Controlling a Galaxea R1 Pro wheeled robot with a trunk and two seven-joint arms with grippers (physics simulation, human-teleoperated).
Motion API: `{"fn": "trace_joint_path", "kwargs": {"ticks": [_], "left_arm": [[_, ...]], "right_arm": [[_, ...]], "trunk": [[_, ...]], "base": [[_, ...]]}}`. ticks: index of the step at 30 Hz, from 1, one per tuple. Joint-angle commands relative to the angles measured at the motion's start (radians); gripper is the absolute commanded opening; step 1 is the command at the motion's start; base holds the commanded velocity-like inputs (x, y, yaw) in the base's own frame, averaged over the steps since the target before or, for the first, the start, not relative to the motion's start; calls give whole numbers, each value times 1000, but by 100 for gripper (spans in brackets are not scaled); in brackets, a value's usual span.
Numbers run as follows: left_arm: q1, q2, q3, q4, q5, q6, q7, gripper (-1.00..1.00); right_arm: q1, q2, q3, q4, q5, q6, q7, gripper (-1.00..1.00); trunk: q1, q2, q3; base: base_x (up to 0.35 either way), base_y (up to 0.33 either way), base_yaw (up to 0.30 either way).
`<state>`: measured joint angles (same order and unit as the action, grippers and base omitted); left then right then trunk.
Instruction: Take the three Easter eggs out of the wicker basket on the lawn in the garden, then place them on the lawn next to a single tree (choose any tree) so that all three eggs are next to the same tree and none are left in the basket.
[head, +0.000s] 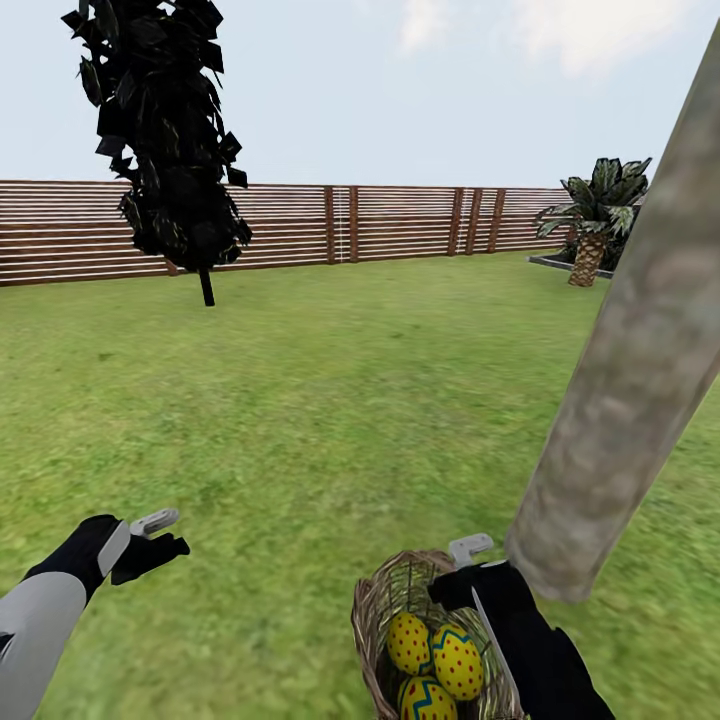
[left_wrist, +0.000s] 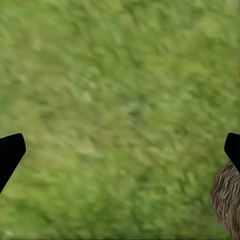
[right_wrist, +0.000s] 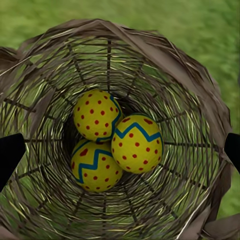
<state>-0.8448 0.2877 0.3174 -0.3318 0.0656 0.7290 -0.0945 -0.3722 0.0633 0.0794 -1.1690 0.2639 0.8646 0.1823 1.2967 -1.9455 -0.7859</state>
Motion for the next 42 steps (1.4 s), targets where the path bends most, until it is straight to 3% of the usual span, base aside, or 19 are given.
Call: {"fn": "trace_joint_path", "kwargs": {"ticks": [1,42], "left_arm": [[0,0,3,-1,6,6,1,100],[0,-1,3,-1,6,6,0,100]], "right_arm": [[-1,0,0,-1,11,4,8,100],[-1,-2,0,-3,24,4,-6,100]], "trunk": [[4,-8,-4],[161,-295,-133]], "base": [[0,0,0],[0,0,0]]}}
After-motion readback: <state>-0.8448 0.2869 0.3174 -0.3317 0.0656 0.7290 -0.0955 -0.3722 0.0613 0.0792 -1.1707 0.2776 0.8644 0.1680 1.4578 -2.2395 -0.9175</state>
